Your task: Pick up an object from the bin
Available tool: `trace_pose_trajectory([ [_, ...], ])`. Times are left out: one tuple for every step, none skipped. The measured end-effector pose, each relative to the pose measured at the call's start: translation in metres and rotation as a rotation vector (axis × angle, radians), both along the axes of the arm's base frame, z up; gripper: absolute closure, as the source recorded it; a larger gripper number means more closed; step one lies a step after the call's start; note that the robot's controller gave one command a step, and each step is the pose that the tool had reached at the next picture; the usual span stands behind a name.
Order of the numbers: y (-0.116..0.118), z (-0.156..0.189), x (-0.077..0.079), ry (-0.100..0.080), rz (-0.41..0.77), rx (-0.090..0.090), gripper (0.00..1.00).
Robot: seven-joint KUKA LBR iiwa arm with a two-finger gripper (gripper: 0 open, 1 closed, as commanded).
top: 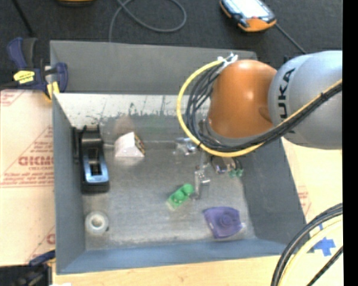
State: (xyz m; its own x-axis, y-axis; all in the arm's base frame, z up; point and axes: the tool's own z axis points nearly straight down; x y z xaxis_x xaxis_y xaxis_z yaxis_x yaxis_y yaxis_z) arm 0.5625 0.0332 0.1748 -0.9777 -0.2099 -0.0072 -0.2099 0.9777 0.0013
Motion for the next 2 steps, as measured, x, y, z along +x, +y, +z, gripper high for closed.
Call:
trace_pose_trajectory([
  [-0.018, -0.042, 0.005, -0.001, -0.088, -0.003, 0.00],
  [-0.015, -0.065, -0.006, 0.005, 0.142, -0.004, 0.00],
])
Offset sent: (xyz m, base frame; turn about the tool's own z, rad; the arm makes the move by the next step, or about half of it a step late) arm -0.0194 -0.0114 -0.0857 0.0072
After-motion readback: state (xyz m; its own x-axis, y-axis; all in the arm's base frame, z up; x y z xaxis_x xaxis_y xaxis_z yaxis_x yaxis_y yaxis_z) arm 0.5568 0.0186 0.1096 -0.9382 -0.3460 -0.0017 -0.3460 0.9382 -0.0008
